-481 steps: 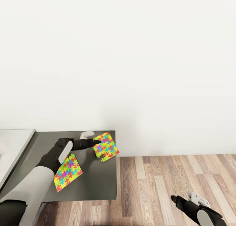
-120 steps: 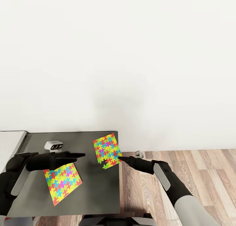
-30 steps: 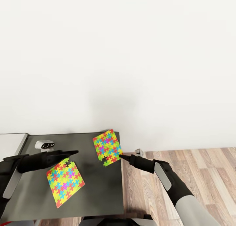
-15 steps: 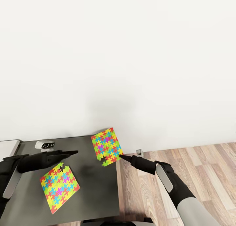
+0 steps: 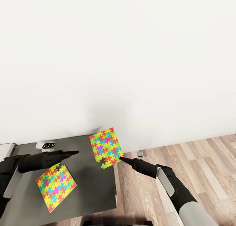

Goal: Put all the toys in the child's room - the three board games (two on the bed and one on the table), the two jigsaw puzzles on the table, and the tennis ball on the table - inside the toy box on the table in the child's room.

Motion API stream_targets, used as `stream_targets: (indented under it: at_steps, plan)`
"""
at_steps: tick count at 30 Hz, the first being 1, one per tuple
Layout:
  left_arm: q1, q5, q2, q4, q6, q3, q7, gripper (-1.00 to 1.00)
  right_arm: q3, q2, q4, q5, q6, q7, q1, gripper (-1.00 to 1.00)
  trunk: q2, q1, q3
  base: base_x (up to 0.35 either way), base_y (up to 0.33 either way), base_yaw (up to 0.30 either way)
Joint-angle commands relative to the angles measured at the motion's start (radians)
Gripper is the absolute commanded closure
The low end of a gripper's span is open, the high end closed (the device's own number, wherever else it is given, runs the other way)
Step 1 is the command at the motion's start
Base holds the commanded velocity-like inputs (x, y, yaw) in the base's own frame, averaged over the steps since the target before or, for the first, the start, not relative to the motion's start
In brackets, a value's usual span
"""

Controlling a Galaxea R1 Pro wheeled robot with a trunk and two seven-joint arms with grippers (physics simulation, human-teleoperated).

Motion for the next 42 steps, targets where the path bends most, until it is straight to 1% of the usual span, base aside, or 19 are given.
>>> stream_targets:
  at_steps: [1, 5, 8, 9, 15, 19, 24, 27, 32, 37, 42]
  plan:
    - [-0.001, 0.000, 0.001, 0.000, 0.011, 0.000, -0.004, -1.00, 0.003, -0.002, 0.000, -0.008, 0.006, -0.001, 0.000, 1.00, -0.002, 0.000, 0.000, -0.040, 0.006, -0.137]
    - [0.000, 0.000, 0.002, -0.001, 0.016, 0.002, -0.004, -1.00, 0.003, -0.005, 0.000, -0.008, 0.005, 0.000, 0.000, 1.00, -0.002, 0.000, 0.006, -0.156, 0.002, -0.137]
    - [-0.002, 0.000, 0.003, -0.003, 0.040, 0.007, -0.004, -1.00, 0.003, -0.006, -0.001, -0.009, 0.005, 0.001, 0.000, 1.00, -0.002, 0.000, 0.011, -0.085, 0.001, -0.134]
    - [-0.003, 0.000, 0.003, -0.005, 0.054, 0.008, -0.004, -1.00, 0.003, -0.008, -0.001, -0.011, 0.001, 0.002, 0.000, 1.00, -0.002, 0.000, 0.012, -0.029, 0.000, -0.129]
    - [0.006, -0.001, 0.004, -0.005, 0.066, 0.009, -0.004, -1.00, 0.004, -0.037, -0.001, -0.021, -0.034, 0.019, 0.000, 1.00, -0.002, 0.000, 0.021, -0.010, 0.000, -0.126]
    - [0.008, -0.002, 0.018, -0.005, 0.066, 0.011, -0.004, -1.00, 0.003, -0.045, -0.001, -0.021, -0.040, 0.029, 0.000, 1.00, -0.002, 0.000, 0.027, -0.001, 0.000, -0.125]
    - [0.008, -0.002, 0.024, -0.005, 0.066, 0.013, -0.004, -1.00, 0.003, -0.046, -0.001, -0.022, -0.041, 0.030, 0.000, 1.00, -0.002, 0.000, 0.035, 0.000, 0.000, -0.124]
    - [0.008, -0.002, 0.035, -0.005, 0.067, 0.015, -0.004, -1.00, 0.004, -0.046, -0.001, -0.022, -0.042, 0.029, 0.000, 1.00, -0.002, 0.000, 0.039, 0.000, 0.000, -0.122]
    - [0.008, -0.002, 0.044, -0.005, 0.067, 0.016, -0.004, -1.00, 0.004, -0.046, -0.001, -0.022, -0.043, 0.030, 0.000, 1.00, -0.002, 0.000, 0.047, 0.000, 0.000, -0.117]
    - [0.008, -0.002, 0.046, -0.005, 0.067, 0.020, -0.004, -1.00, 0.004, -0.045, -0.001, -0.022, -0.043, 0.030, 0.000, 1.00, -0.002, 0.000, 0.055, -0.015, 0.003, -0.054]
    - [0.008, -0.002, 0.045, -0.005, 0.067, 0.021, -0.004, -1.00, 0.004, -0.043, -0.001, -0.022, -0.043, 0.029, 0.000, 1.00, -0.002, 0.000, 0.063, -0.169, 0.044, -0.008]
